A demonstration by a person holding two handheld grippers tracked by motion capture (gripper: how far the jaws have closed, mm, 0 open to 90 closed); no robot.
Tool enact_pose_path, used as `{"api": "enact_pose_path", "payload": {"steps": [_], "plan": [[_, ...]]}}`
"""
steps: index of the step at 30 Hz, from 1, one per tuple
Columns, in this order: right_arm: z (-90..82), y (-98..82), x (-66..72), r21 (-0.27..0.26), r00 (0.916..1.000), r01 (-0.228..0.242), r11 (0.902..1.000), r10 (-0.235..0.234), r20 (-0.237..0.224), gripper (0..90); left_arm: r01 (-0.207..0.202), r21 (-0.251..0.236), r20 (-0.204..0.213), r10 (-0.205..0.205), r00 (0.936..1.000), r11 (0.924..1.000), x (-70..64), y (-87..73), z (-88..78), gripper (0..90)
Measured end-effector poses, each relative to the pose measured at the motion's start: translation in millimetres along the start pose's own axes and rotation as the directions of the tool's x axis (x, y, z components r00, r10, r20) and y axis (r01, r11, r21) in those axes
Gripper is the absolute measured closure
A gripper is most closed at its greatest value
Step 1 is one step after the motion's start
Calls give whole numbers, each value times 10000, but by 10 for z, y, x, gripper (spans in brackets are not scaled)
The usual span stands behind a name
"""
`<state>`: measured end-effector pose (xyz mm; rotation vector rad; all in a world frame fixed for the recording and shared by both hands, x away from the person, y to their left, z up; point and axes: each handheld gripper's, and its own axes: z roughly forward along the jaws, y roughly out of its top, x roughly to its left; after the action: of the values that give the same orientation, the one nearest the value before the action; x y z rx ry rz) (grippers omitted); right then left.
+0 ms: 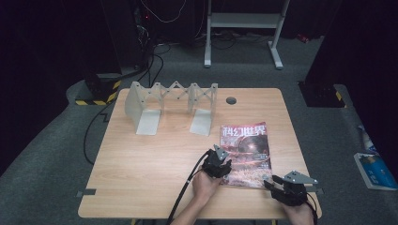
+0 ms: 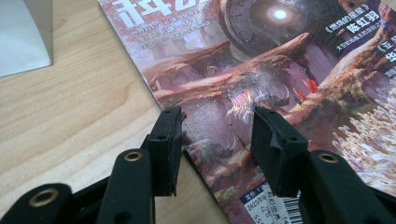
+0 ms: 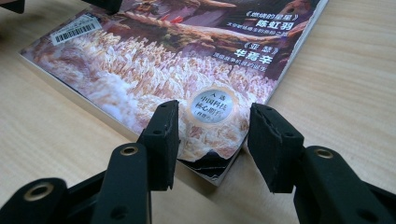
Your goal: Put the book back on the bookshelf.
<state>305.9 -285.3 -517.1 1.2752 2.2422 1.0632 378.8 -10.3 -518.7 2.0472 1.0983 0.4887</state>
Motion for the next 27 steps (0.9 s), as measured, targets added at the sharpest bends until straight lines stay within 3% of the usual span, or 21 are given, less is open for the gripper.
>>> {"api": "enact_pose_path", "payload": {"steps": [10, 11, 12, 13, 14, 16, 18, 21, 24, 26, 27], "plan": [[-92, -103, 71, -60, 9994, 133, 9999, -135, -327, 535, -7, -192, -208, 3, 9998, 9998, -102, -149, -144, 544], [-97, -108, 78, -58, 9993, 139, 9999, -141, -347, 536, -361, -352, -127, 357, 9993, 9987, -141, -185, -180, 552], [-97, -108, 78, -58, 9993, 139, 9999, -141, -347, 536, -361, -352, -127, 357, 9993, 9987, -141, -185, -180, 657], [-98, -117, 104, -55, 9984, 129, 9999, -132, -548, 535, -1040, -576, 616, 1075, 9923, 9929, -313, -230, -198, 614], [-98, -117, 118, -62, 9981, 248, 9997, -251, -567, 535, -1554, -714, 680, 1602, 9847, 9853, -433, -244, -204, 690], [-97, -114, 163, -49, 9973, 444, 9990, -446, -576, 535, -2009, -635, 263, 2029, 9789, 9776, -596, -234, -208, 719], [-102, -114, 181, -45, 9974, 514, 9987, -515, -505, 535, -1886, -651, 339, 1910, 9810, 9799, -625, -230, -199, 725], [-113, -115, 181, 4, 9960, 640, 9980, -638, -619, 536, -1113, -543, 1001, 1163, 9882, 9923, -549, -229, -203, 711], [-115, -117, 191, 44, 9954, 628, 9980, -623, -721, 536, -1202, -355, 929, 1230, 9880, 9921, -550, -231, -236, 688], [-111, -125, 206, -29, 9957, 575, 9983, -576, -728, 536, -732, -147, 813, 742, 9939, 9972, -468, -235, -273, 580], [-111, -125, 206, -29, 9957, 575, 9983, -576, -728, 536, -732, -147, 813, 742, 9939, 9972, -468, -235, -273, 556]]}}
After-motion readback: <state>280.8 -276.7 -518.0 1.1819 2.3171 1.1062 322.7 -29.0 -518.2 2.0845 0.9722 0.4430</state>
